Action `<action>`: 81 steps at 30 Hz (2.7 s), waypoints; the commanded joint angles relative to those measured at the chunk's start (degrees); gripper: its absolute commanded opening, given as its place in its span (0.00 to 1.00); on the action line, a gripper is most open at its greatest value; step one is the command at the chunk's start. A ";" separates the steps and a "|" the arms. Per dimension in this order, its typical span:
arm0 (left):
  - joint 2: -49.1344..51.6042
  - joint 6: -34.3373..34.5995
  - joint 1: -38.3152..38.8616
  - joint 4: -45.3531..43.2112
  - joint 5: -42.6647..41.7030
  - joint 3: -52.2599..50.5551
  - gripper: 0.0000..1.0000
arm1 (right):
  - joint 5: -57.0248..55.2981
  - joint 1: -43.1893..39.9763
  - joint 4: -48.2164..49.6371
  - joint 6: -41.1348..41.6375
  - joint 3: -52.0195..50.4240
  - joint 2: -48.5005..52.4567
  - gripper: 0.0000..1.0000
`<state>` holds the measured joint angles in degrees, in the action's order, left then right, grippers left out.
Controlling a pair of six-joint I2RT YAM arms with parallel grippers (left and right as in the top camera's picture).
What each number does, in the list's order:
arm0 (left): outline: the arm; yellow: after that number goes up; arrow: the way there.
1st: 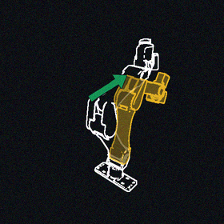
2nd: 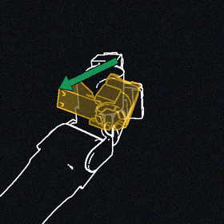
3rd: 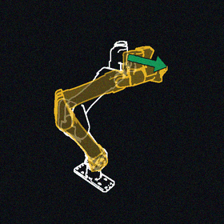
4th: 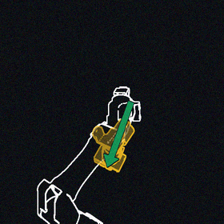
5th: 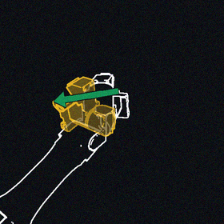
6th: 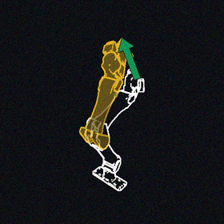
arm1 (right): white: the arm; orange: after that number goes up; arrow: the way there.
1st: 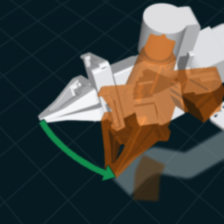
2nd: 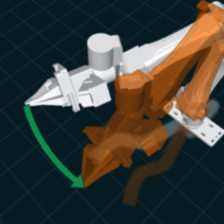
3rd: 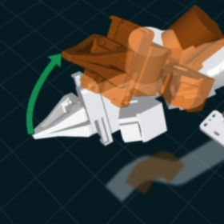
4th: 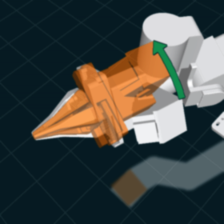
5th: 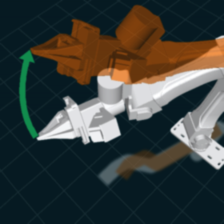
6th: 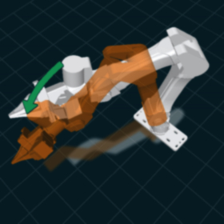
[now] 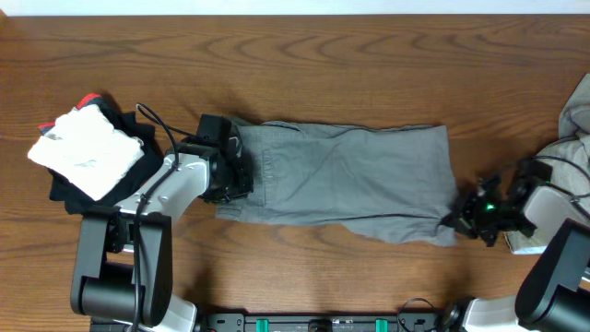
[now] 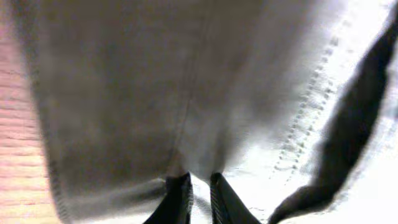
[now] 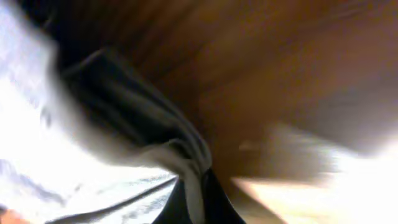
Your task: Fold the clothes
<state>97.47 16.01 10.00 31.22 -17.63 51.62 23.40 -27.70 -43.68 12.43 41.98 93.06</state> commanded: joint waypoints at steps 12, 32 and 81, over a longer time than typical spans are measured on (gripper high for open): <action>1.53 -0.76 -0.28 1.11 5.20 -0.52 0.14 | -16.74 -4.90 -0.90 3.45 1.77 1.53 0.04; -19.78 -1.38 -0.33 -2.01 5.86 1.29 0.41 | 1.27 6.16 -8.61 -5.20 21.16 -15.56 0.18; 6.62 -2.23 1.14 -34.73 14.25 1.27 0.37 | -13.79 30.27 19.71 -0.07 21.09 19.43 0.35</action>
<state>103.55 14.50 12.25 -4.40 -5.48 51.90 15.57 4.67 -22.59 11.97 63.81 110.15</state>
